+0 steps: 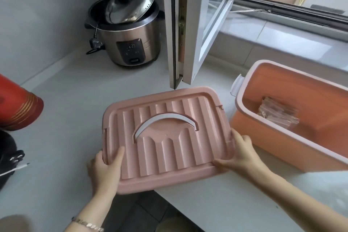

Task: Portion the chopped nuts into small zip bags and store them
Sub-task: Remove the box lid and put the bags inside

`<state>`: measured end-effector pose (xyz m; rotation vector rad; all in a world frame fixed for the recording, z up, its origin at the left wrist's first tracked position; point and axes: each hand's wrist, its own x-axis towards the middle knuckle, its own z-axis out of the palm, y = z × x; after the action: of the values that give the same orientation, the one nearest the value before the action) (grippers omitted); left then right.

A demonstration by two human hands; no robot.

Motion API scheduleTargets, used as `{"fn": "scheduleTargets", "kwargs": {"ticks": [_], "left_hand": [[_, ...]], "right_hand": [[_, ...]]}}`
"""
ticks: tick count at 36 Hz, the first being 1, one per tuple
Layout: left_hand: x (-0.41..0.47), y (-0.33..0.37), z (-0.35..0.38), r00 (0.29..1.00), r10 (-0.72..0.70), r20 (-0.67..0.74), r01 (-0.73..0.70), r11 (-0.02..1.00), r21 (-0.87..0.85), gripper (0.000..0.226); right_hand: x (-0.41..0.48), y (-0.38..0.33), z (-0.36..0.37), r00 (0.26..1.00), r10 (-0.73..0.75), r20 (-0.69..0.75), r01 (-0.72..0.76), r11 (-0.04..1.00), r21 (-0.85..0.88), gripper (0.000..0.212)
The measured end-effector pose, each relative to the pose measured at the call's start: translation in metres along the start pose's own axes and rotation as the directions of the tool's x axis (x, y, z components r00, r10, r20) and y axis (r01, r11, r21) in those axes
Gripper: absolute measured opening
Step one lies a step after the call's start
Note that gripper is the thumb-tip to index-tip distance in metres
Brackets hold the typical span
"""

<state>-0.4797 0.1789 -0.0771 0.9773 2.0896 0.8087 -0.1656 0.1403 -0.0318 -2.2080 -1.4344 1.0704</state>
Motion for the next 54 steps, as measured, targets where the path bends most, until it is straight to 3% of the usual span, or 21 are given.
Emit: {"fn": "scheduleTargets", "kwargs": {"ticks": [5, 9, 13, 16, 18, 20, 23, 26, 29, 33, 36, 40, 49, 54], "left_hand": [[-0.038, 0.021, -0.006, 0.996, 0.079, 0.039, -0.075, 0.993, -0.094, 0.056], [-0.076, 0.049, 0.004, 0.979, 0.170, 0.108, -0.149, 0.972, -0.185, 0.031], [-0.108, 0.089, 0.029, 0.930, 0.316, 0.189, -0.274, 0.937, -0.217, 0.061], [-0.122, 0.125, 0.055, 0.890, 0.386, 0.242, -0.340, 0.916, -0.212, 0.051], [-0.133, 0.151, 0.074, 0.844, 0.460, 0.275, -0.409, 0.884, -0.225, 0.031], [-0.142, 0.176, 0.095, 0.795, 0.525, 0.304, -0.477, 0.850, -0.223, 0.027], [-0.146, 0.208, 0.131, 0.733, 0.578, 0.358, -0.560, 0.812, -0.166, 0.026], [-0.139, 0.232, 0.170, 0.685, 0.578, 0.443, -0.625, 0.779, -0.047, 0.028], [-0.132, 0.247, 0.203, 0.641, 0.553, 0.532, -0.673, 0.738, 0.043, 0.027], [-0.126, 0.251, 0.228, 0.607, 0.561, 0.563, -0.732, 0.670, 0.122, 0.033], [-0.118, 0.246, 0.232, 0.599, 0.567, 0.565, -0.746, 0.651, 0.138, 0.038], [-0.102, 0.242, 0.234, 0.579, 0.546, 0.605, -0.753, 0.642, 0.142, 0.023], [-0.085, 0.242, 0.249, 0.580, 0.514, 0.631, -0.772, 0.593, 0.227, 0.034], [-0.080, 0.240, 0.253, 0.586, 0.508, 0.631, -0.796, 0.507, 0.331, 0.043]], "right_hand": [[-0.041, 0.006, -0.044, 0.992, -0.092, -0.086, 0.082, 0.990, -0.112, 0.102], [-0.066, 0.018, -0.091, 0.974, -0.139, -0.177, 0.107, 0.978, -0.177, 0.103], [-0.081, 0.040, -0.142, 0.955, -0.079, -0.285, 0.034, 0.987, -0.158, 0.111], [-0.086, 0.069, -0.173, 0.928, -0.018, -0.371, -0.018, 0.995, -0.094, 0.126], [-0.090, 0.090, -0.187, 0.900, 0.038, -0.434, -0.059, 0.998, -0.035, 0.120], [-0.094, 0.110, -0.196, 0.872, 0.087, -0.482, -0.081, 0.996, 0.033, 0.108], [-0.098, 0.139, -0.204, 0.836, 0.173, -0.520, -0.069, 0.975, 0.213, 0.072], [-0.096, 0.161, -0.202, 0.792, 0.316, -0.522, -0.059, 0.891, 0.450, 0.044], [-0.085, 0.181, -0.192, 0.704, 0.420, -0.573, -0.149, 0.876, 0.459, 0.032], [-0.073, 0.186, -0.180, 0.674, 0.477, -0.564, -0.198, 0.853, 0.483, 0.022], [-0.064, 0.183, -0.175, 0.669, 0.487, -0.562, -0.181, 0.840, 0.511, 0.026], [-0.052, 0.180, -0.177, 0.663, 0.497, -0.560, -0.193, 0.836, 0.515, 0.044], [-0.041, 0.176, -0.178, 0.597, 0.522, -0.609, -0.233, 0.839, 0.491, 0.024], [-0.034, 0.173, -0.182, 0.577, 0.553, -0.602, -0.230, 0.817, 0.529, 0.022]]}}
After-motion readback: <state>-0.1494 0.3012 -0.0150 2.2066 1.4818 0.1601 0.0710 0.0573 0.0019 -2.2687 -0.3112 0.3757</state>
